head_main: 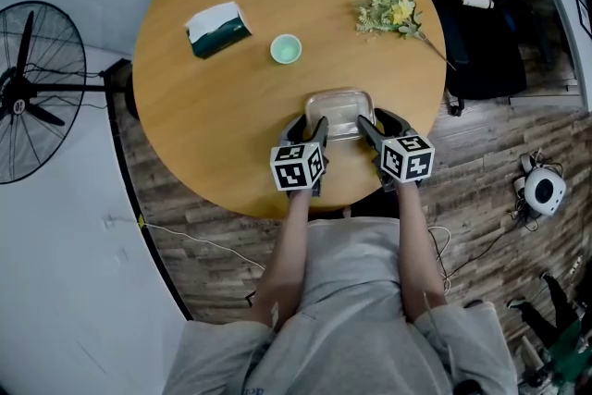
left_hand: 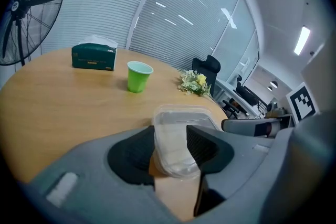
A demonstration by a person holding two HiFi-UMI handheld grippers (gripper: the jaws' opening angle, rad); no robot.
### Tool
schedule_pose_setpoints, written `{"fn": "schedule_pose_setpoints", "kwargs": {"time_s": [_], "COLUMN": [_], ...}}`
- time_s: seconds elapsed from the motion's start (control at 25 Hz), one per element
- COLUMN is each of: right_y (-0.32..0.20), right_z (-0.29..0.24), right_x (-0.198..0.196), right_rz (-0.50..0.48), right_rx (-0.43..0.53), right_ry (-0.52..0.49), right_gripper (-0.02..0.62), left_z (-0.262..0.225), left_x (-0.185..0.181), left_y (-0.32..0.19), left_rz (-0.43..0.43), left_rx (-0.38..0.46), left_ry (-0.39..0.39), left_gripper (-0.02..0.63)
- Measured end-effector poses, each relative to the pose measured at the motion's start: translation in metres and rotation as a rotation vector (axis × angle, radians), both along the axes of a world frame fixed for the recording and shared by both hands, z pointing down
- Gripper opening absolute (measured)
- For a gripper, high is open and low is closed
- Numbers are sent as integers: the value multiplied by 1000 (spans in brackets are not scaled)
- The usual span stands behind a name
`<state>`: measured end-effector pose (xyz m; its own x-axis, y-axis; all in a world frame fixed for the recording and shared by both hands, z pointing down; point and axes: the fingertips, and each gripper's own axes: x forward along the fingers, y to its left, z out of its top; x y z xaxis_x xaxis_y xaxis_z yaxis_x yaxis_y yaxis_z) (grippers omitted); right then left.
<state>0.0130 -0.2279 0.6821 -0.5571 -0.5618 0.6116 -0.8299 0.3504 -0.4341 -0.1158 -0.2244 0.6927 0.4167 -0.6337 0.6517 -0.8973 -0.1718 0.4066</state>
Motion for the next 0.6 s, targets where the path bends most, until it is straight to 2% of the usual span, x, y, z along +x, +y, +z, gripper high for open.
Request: {"fn": "schedule_pose_setpoints", "kwargs": {"time_s": [0.6], "right_y": [2], "right_z": [-42], "right_x": [0], "right_rz": [-22], "right_rx": [70], "right_ry": [-7], "right_gripper": [175], "left_z": [-47], "left_x": [-2], "left_y": [2], "left_rz": [-39], "left_rx": [86], "left_ry": [-23], "left_gripper": [196]}}
